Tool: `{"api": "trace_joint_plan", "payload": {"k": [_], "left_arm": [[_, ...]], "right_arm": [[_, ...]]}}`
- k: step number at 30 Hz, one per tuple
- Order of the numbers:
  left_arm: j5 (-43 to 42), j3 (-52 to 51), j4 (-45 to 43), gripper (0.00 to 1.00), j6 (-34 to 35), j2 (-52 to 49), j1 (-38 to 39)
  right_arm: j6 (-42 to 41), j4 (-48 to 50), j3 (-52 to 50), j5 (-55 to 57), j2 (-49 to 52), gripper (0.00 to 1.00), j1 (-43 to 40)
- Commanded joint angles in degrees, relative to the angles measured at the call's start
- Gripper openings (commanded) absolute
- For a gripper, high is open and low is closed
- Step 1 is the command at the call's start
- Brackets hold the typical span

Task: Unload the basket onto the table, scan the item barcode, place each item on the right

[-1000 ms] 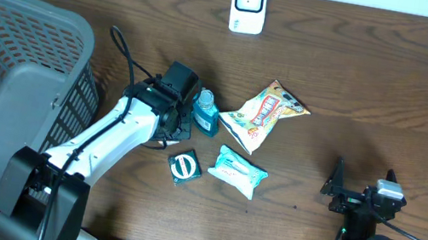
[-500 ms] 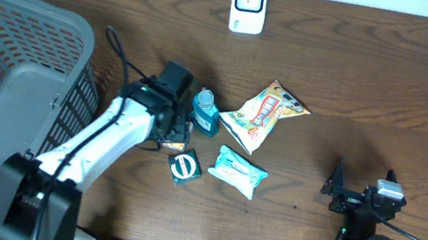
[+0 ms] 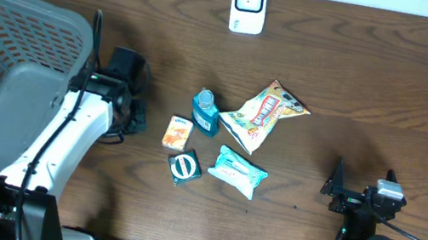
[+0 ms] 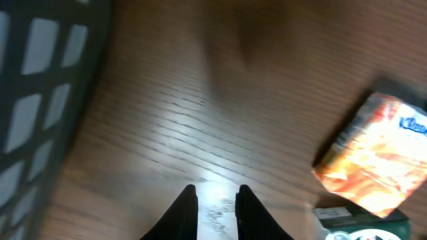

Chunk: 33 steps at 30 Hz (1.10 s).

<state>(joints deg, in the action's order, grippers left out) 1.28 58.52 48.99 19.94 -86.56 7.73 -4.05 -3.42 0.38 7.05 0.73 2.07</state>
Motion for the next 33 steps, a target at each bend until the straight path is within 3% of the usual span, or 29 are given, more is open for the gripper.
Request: {"api": "trace_joint_plan", "payload": {"k": [1, 6, 15, 24, 28, 33], "left_arm": [[0.92, -0.04, -0.81, 0.2, -4.57, 0.09, -2.75], [0.92, -0.04, -2.03, 0.2, -8.02, 0.09, -6.71], [0.61, -0.02, -7.04, 0.21, -8.37, 0.09, -14.6], [-8.9, 0.0, -9.35, 0.21, -10.12, 0.13, -16.79], [-11.3, 0.94, -7.82, 0.39, -11.02, 0.87, -14.73], [-11.32, 3.8, -7.5, 0.48, -11.15, 6.67, -9.57]], "right_arm": [[0.5, -0.24, -0.07, -0.13, -0.24, 0.99, 0.61], [0.5, -0.24, -0.07, -0.13, -0.24, 0.99, 0.61], [0.5, -0.24, -0.07, -0.13, -0.24, 0.99, 0.61], [0.5, -0.24, -0.07, -0.13, -0.24, 0.99, 0.61], [0.5, -0.24, -0.07, -0.13, -0.24, 0.99, 0.61], [0.5, -0.24, -0.07, -0.13, -0.24, 0.99, 0.61]]}}
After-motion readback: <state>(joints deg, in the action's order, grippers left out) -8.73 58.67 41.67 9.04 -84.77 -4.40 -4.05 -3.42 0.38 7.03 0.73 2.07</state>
